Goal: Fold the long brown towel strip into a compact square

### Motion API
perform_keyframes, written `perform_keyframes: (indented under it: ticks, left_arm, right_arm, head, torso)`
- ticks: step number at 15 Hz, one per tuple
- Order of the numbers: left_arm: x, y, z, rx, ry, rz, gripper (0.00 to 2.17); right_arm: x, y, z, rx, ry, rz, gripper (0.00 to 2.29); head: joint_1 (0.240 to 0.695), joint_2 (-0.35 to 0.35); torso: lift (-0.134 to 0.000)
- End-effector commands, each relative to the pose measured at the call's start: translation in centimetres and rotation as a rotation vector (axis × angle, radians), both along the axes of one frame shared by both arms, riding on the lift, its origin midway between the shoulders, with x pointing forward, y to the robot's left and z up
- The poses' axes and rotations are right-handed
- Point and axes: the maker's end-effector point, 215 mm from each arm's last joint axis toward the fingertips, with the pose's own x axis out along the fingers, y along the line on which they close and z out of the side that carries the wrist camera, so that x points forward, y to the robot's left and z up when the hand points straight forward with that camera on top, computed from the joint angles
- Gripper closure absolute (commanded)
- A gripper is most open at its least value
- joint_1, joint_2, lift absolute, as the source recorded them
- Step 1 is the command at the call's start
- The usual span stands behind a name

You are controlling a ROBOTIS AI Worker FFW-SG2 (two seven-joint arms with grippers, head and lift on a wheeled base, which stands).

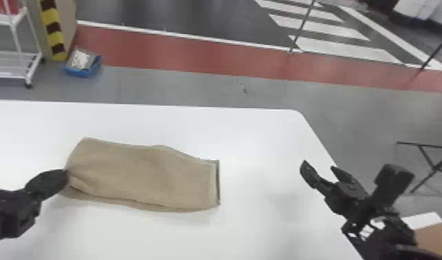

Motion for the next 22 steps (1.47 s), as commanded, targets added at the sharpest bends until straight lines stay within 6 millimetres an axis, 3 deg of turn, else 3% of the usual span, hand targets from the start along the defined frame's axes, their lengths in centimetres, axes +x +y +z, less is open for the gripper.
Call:
perform_keyframes:
  ticks: [1,5,9,10,11,12,15,17,19,22]
  left_arm:
    - [-2.1,-0.3,0.0,-0.009,0.007,-0.01,1.62]
    - [-5.9,-2.7,0.0,-0.018,0.064,-0.053,1.62]
    - [-7.0,-4.1,0.5,-0.027,0.071,-0.069,1.56]
    - [-6.8,-4.0,0.9,-0.029,0.057,-0.066,1.07]
    - [-6.4,-3.7,1.5,-0.031,0.037,-0.061,0.18]
    - [-5.7,-3.1,2.8,-0.039,-0.009,-0.05,0.0]
    - [-3.7,-1.1,9.4,-0.073,-0.217,-0.002,0.03]
    - [-3.3,-1.2,11.2,-0.089,-0.27,0.011,0.03]
    - [-3.4,-4.2,9.1,-0.118,-0.23,-0.03,0.09]
    - [-2.8,-10.0,5.2,-0.146,-0.163,-0.106,0.28]
  right_arm:
    - [0.8,1.0,0.1,0.003,-0.007,0.013,0.09]
    - [1.9,3.6,-0.4,0.01,-0.002,0.047,0.09]
    - [2.2,4.7,-0.5,0.018,-0.006,0.063,0.09]
    - [2.3,5.1,-0.5,0.018,-0.007,0.069,0.09]
    - [2.4,5.4,-0.5,0.018,-0.005,0.076,0.09]
    - [2.4,5.9,-0.6,0.018,0.0,0.082,0.09]
    - [3.1,7.5,-0.7,0.006,0.016,0.108,0.09]
    - [3.7,8.4,-0.9,0.001,0.039,0.127,0.1]
    - [5.1,10.2,-0.3,-0.013,0.031,0.172,0.22]
    - [7.6,13.3,-1.8,0.005,0.071,0.259,0.35]
  head:
    - [0.695,-0.285]
    - [0.695,-0.278]
    - [0.695,-0.285]
    - [0.695,-0.287]
    - [0.695,-0.288]
    - [0.695,-0.286]
    - [0.695,-0.252]
    - [0.695,-0.225]
    - [0.695,-0.201]
    - [0.695,-0.206]
  torso:
    - [-0.124]
    - [-0.124]
    - [-0.124]
    - [-0.124]
    - [-0.124]
    - [-0.124]
    - [-0.124]
    - [-0.124]
    - [-0.124]
    - [-0.124]
